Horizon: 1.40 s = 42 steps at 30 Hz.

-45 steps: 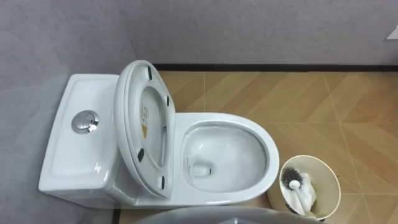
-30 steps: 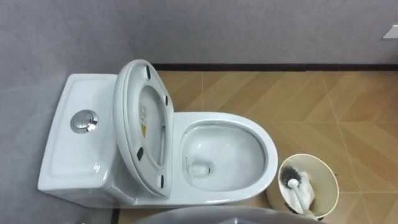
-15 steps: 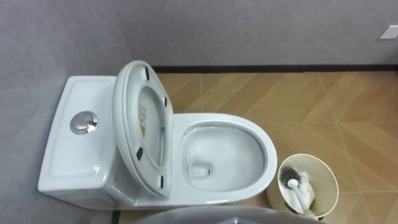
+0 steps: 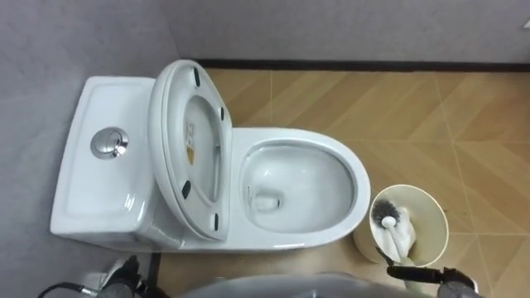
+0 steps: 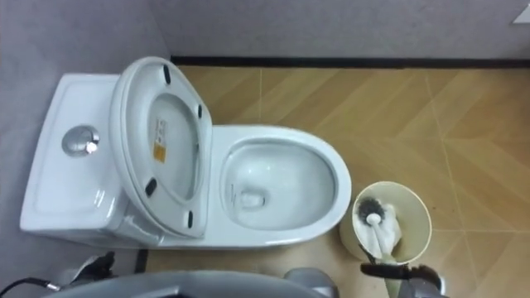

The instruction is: Brush toilet

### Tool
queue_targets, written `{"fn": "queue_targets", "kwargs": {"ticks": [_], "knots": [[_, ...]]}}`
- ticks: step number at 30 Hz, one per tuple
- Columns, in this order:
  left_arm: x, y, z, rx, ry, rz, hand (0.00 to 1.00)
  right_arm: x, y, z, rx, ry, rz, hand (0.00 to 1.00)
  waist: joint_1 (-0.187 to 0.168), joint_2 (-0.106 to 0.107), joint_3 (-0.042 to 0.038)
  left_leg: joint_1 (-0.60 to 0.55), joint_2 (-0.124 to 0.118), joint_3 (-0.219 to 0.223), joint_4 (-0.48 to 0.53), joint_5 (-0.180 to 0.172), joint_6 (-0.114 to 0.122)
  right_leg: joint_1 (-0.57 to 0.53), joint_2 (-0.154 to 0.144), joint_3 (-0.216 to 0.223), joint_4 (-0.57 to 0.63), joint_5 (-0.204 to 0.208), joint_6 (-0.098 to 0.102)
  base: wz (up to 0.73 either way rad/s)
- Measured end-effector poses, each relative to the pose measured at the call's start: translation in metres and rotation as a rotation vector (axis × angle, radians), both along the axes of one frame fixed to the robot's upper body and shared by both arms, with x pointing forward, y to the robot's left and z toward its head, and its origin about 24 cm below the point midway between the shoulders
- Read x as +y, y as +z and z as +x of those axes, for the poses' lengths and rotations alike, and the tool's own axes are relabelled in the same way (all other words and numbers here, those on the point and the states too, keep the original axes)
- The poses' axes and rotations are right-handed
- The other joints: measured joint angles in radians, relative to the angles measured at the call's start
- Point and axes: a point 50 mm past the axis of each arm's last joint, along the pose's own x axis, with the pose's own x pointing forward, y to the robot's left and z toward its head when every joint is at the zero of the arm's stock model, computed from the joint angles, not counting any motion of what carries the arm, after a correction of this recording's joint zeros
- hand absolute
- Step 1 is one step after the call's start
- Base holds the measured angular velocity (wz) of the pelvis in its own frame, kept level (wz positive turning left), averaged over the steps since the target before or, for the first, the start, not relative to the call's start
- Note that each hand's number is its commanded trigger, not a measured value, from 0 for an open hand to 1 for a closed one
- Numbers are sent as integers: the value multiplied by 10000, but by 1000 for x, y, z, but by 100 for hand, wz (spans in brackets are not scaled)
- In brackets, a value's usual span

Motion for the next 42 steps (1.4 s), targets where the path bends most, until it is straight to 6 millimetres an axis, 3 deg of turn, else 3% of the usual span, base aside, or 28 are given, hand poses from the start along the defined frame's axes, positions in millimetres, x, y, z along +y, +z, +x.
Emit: {"fn": "queue_targets", "kwargs": {"ticks": [5, 11, 14, 21, 28, 32, 38, 42], "knots": [[9, 5, 14, -680, 165, 240, 0, -8, 8, 22, -706, -389, -182, 0, -26, -49, 114, -1079, -13, -231, 641, -20, 24, -805, -36, -330, 421, 21, -34, 15], [8, 10, 35, -1360, -92, 255, 0, -17, 16, 39, -987, -571, -393, 0, 15, -132, 148, -2312, 85, -408, 1286, -7, 51, -1944, -74, -527, 1060, 32, -58, 9], [5, 14, 52, -1847, -43, 173, 0, -24, 22, 49, -990, -246, -661, 0, 40, -47, 189, -3091, 83, -483, 1807, -40, 104, -2710, -102, -526, 1595, 0, -101, 1], [-3, 24, 91, -2676, -826, 231, 0, -35, 33, 64, -812, 519, -1212, 0, 333, 41, 271, -4930, 84, -437, 3406, -314, 263, -4764, -391, -462, 3601, -579, -147, 0], [1, 31, 103, -3128, -859, 414, 0, -37, 37, 71, -691, 1016, -1388, 0, 361, 49, 319, -6269, 76, -449, 4285, -323, 286, -6175, -525, -442, 4655, -675, -208, 1], [2, 35, 112, -3597, -226, 234, 0, -47, 42, 70, -459, 1470, -1659, 0, 598, 91, 347, -7135, 87, -498, 4886, -401, 276, -7011, -548, -475, 5230, -774, -261, 1], [7, 38, 115, -3730, -83, 197, 0, -46, 40, 68, -160, 1965, -1479, 0, 785, 132, 378, -8025, 87, -594, 5301, -414, 240, -7884, -550, -470, 5683, -824, -288, 5], [6, 39, 117, -3780, -22, 129, 0, -44, 45, 82, -471, 2264, -1368, 0, 894, 178, 403, -8945, 94, -605, 5873, -465, 255, -8799, -562, -470, 6273, -936, -364, 0]]}}
